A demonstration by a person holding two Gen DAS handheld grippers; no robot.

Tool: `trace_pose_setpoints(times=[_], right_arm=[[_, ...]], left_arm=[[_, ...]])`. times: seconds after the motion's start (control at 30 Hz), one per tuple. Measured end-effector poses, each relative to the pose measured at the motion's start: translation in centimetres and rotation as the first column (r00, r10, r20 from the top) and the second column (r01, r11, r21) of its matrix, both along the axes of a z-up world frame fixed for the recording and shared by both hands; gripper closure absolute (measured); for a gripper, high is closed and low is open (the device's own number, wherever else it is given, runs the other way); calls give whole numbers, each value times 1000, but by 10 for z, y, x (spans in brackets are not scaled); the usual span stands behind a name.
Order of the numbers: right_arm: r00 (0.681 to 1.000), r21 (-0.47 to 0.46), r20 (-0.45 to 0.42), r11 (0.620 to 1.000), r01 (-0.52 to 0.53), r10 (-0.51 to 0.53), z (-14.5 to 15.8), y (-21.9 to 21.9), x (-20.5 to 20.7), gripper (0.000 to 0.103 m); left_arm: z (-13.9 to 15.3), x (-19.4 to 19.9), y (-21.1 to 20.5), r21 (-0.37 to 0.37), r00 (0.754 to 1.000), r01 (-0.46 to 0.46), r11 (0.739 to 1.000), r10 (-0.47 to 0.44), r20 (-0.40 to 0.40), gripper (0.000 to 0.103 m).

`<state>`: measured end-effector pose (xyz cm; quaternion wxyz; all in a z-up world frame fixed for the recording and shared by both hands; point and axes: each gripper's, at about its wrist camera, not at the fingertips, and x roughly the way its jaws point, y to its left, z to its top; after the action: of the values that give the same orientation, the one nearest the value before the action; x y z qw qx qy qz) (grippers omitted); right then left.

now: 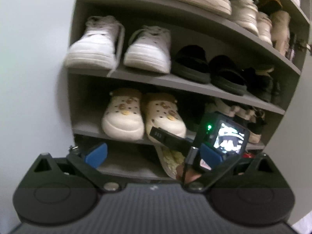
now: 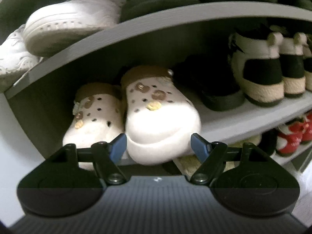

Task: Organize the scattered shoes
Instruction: 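Open the right tool and push the clogs deeper onto the shelf, then withdraw the right tool and swing it down to the white sneakers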

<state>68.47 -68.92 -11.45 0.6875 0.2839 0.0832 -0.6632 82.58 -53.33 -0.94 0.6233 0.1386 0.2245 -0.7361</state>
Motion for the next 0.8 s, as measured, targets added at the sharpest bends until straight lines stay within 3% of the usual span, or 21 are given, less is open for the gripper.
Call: trace_pose_setpoints(times=[0.17,0.23,0.27,0.4,0.5,0.63,0.7,0.73,0.8], right_arm=[[997,14,30,997,71,-72,10,23,-40,30],[993,28,-32,993,112,-112,4,35,-46,28],[987,57,-88,988,143,-138,-6,44,-51,28],[986,219,-46,961,168,-162,-35,78,-78,31],[982,311,-31,932,188,-188,-52,127,-92,32],[961,418,26,876,241,-277,-77,195,-112,33],[892,529,99,782,329,-442,-99,261,-139,32],[834,576,128,725,378,-537,-107,295,-155,32],[689,642,168,609,466,-705,-119,365,-188,31]], left_arm=[[-9,-8,-10,16,999,18,1000,-18,30,0],[-7,-11,-14,35,999,26,999,-28,42,0],[-5,-12,-12,24,998,23,999,-24,54,0],[-13,-23,-5,39,982,34,999,-40,184,0],[-36,-33,-1,139,962,30,990,-67,263,0],[-70,-43,21,307,946,10,952,-109,306,0],[-87,-54,41,351,926,8,936,-139,350,0],[-97,-62,56,366,911,10,931,-159,381,0],[-112,-75,77,394,891,25,919,-199,407,0]])
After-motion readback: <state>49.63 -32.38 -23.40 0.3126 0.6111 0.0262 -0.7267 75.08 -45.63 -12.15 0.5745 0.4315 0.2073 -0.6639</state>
